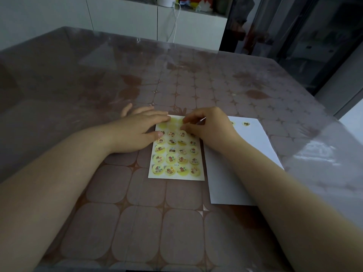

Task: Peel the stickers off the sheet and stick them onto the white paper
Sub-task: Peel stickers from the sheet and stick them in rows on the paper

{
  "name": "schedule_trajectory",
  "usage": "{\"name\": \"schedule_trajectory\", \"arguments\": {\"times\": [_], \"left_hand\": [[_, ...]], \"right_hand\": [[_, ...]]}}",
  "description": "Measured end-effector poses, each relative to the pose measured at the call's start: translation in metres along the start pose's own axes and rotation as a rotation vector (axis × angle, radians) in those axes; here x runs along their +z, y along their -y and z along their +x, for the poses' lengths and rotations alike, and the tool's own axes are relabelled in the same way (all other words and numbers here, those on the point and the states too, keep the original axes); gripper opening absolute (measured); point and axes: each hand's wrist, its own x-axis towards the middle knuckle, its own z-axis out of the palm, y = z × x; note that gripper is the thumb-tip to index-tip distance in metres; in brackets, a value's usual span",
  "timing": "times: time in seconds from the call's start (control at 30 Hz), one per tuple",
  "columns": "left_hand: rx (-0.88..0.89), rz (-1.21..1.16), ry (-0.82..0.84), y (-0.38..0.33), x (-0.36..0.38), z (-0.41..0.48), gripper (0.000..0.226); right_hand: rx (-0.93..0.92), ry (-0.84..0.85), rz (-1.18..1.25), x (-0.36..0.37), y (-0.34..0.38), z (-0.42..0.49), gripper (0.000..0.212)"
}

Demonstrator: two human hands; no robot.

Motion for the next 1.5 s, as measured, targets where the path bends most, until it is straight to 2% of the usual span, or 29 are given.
{"name": "schedule_trajectory", "arguments": {"times": [0.17, 0.3, 0.5, 0.73, 0.87, 1.0, 1.17, 1.23, 1.33, 1.5], "left_hand": [[0.012, 0.005, -0.052, 0.0, 0.001, 0.002, 0.046], [0.007, 0.02, -0.053, -0.001, 0.004, 0.004, 0.046], [0.023, 0.024, -0.036, 0.0, 0.005, 0.004, 0.081], [0.021, 0.049, -0.01, -0.001, 0.005, 0.004, 0.067], [0.033, 0.055, -0.017, 0.0, 0.005, 0.004, 0.072], [0.027, 0.071, -0.012, 0.0, 0.006, 0.005, 0.066], [0.037, 0.067, -0.017, 0.002, 0.006, 0.003, 0.079], [0.034, 0.066, -0.016, 0.002, 0.005, 0.003, 0.075], [0.027, 0.058, -0.012, -0.001, 0.004, 0.003, 0.066], [0.034, 0.042, -0.007, -0.001, 0.003, 0.001, 0.072]], "right_hand": [[-0.001, -0.004, 0.013, -0.003, 0.001, 0.002, 0.021], [-0.007, 0.079, 0.06, -0.007, 0.0, 0.001, 0.013], [-0.011, 0.031, 0.055, -0.002, 0.004, 0.0, 0.01], [0.027, 0.027, 0.128, -0.004, 0.007, 0.0, 0.01], [0.093, 0.015, 0.293, -0.014, 0.003, 0.0, 0.011], [0.079, 0.027, 0.44, -0.051, -0.003, -0.005, 0.014], [0.135, 0.096, 0.139, -0.103, -0.029, -0.015, 0.009], [0.211, 0.153, 0.045, -0.108, -0.035, -0.014, 0.013], [0.325, 0.182, -0.008, -0.107, -0.043, -0.009, 0.022], [0.326, 0.126, -0.038, -0.099, -0.047, -0.006, 0.01]]}}
